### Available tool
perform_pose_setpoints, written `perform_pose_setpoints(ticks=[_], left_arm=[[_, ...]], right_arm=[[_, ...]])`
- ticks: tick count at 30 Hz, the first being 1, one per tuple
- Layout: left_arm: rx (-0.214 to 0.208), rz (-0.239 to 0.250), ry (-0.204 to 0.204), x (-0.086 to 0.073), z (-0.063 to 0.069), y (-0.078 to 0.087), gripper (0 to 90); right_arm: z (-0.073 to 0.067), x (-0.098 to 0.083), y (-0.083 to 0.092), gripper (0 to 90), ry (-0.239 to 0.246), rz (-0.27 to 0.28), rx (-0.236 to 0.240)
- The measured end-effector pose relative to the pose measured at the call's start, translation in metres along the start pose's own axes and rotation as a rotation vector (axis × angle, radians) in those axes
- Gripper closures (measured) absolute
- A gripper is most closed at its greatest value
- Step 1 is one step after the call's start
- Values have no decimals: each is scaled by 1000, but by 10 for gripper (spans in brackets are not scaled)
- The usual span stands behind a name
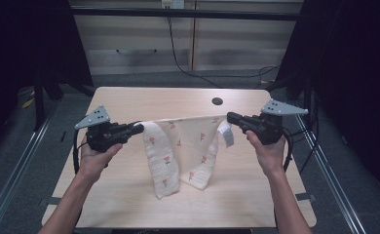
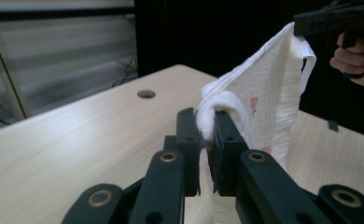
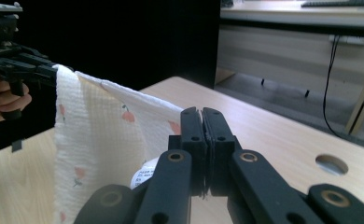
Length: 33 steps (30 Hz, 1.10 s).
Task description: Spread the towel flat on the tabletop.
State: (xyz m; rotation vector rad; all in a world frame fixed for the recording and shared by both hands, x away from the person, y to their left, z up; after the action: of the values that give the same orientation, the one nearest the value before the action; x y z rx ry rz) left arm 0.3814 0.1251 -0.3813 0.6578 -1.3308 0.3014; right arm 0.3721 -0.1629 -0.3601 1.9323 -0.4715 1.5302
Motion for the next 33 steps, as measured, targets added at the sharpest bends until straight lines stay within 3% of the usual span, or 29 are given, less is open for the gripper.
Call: perform_pose_setpoints(ticks=[10,14,24,27,28,33], left_arm=[[6,49,-37,27,5,15,838],[-12,76,-70,36,15,27,837],[-57,102,-93,46,41,42,836],[-48,47,-90,36,42,35,835],[-42,7,-91,29,40,28,835],[-47,-93,-31,-8,19,-2,835]], right_arm=[[-17,32,15,882,58,53,23],[-27,40,26,882,82,68,35],[-60,55,57,882,142,123,55],[-62,54,64,881,130,154,47],[-59,50,62,882,124,155,44],[-27,8,37,882,30,60,7]])
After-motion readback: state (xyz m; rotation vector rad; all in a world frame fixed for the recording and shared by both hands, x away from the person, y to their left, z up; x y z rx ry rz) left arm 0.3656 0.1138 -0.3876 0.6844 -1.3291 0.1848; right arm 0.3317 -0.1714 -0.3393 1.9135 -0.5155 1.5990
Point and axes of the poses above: each handheld gripper's, and its own axes: y roughly backward along the jaws, x roughly out of its top, z roughly to its right, the point moved 10 cm from there along -y, roughly forward along the jaws, and after that the axes turned 5 degrees about x, right-handed, at the moved point
